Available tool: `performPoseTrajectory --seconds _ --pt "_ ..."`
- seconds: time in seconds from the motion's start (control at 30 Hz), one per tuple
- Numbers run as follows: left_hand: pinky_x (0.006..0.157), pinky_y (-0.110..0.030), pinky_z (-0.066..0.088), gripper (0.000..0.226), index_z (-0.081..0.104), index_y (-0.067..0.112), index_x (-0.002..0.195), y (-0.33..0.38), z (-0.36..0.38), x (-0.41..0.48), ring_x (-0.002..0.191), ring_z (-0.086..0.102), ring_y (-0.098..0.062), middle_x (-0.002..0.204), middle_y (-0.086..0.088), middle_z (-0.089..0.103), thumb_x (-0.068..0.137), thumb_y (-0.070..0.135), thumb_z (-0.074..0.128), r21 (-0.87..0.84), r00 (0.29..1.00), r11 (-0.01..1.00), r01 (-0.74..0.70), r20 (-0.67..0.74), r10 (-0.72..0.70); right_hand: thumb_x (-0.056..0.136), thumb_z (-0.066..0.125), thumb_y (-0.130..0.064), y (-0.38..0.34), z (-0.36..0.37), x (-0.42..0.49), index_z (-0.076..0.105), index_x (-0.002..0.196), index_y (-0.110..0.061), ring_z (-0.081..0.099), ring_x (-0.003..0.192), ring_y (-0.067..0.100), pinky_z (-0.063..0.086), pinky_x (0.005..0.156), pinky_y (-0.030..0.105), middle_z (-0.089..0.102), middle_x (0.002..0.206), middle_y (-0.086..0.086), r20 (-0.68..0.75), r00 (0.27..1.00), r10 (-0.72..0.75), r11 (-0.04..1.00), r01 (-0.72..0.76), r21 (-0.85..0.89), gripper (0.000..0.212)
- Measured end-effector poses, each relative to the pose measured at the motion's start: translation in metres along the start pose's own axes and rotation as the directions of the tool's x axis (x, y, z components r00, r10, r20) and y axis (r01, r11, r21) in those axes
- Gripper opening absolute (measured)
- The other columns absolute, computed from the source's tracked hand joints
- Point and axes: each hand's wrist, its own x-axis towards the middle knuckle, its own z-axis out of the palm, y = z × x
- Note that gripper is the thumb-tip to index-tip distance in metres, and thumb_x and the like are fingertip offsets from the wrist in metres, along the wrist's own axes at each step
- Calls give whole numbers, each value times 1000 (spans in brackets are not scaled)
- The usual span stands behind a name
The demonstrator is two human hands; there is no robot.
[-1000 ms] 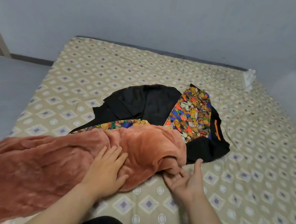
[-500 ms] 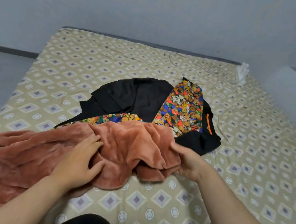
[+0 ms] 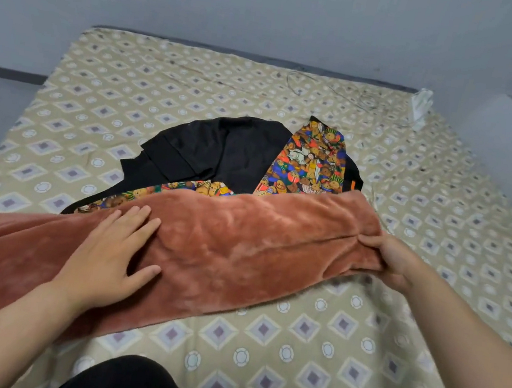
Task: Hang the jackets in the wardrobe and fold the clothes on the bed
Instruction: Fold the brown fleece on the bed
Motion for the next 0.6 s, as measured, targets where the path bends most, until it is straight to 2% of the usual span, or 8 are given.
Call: performPoseTrajectory --seconds 0.1,0.27,0.37,0.43,0.47,0.53,0.57,0.6 --pt "118 -48 20 86 48 9 146 2 -1 3 143 37 -31 153 -14 41 91 71 24 47 999 999 -24 30 22 95 52 0 4 -33 7 62 113 -13 70 86 35 60 70 54 72 104 19 -81 996 39 999 -38 17 25" --pt "116 -48 21 68 50 9 144 10 8 10 139 43 -34 150 -16 46 92 48 32 92 999 995 -43 20 42 96 52 -1 9 -93 20 59 127 -12 67 86 30 59 68 52 70 105 14 -360 932 46 999 -48 4 34" --pt "110 -49 25 61 57 5 138 16 15 15 129 54 -38 140 -20 56 93 39 32 117 997 990 -76 -3 77 92 60 -3 14 -123 16 62 125 -14 66 80 28 58 68 47 69 113 15 -534 845 -4 999 -17 -35 35" --pt "108 -51 30 61 58 5 135 19 21 16 125 57 -37 135 -20 60 94 39 30 110 998 993 -52 26 50 86 67 -9 20 -130 9 65 111 -15 65 75 27 56 69 38 70 115 18 -634 770 -77 986 -37 -165 25" --pt "108 -51 33 62 59 5 135 20 22 15 123 58 -37 133 -19 61 94 40 28 102 998 994 -30 50 25 85 68 -12 25 -128 7 62 108 -13 65 78 30 56 70 38 68 116 20 -662 740 -121 956 -93 -279 24" --pt "107 -52 37 65 61 6 133 23 23 14 121 60 -35 132 -18 63 93 42 25 85 996 996 4 92 -12 82 63 -21 32 -110 5 55 122 -10 62 102 43 56 84 49 60 124 24 -675 706 -214 821 -244 -516 42" --pt "107 -52 38 66 61 6 133 24 21 14 121 60 -35 132 -17 62 93 43 25 78 995 997 13 101 -21 82 59 -25 34 -93 5 53 129 -13 58 112 44 52 91 53 57 129 22 -644 709 -287 744 -259 -616 49" --pt "107 -52 38 67 60 7 134 24 19 13 122 59 -34 134 -17 62 92 44 24 69 994 997 23 103 -30 82 54 -26 36 -71 6 53 131 -16 54 119 42 48 98 55 55 132 19 -567 735 -372 679 -201 -706 50"
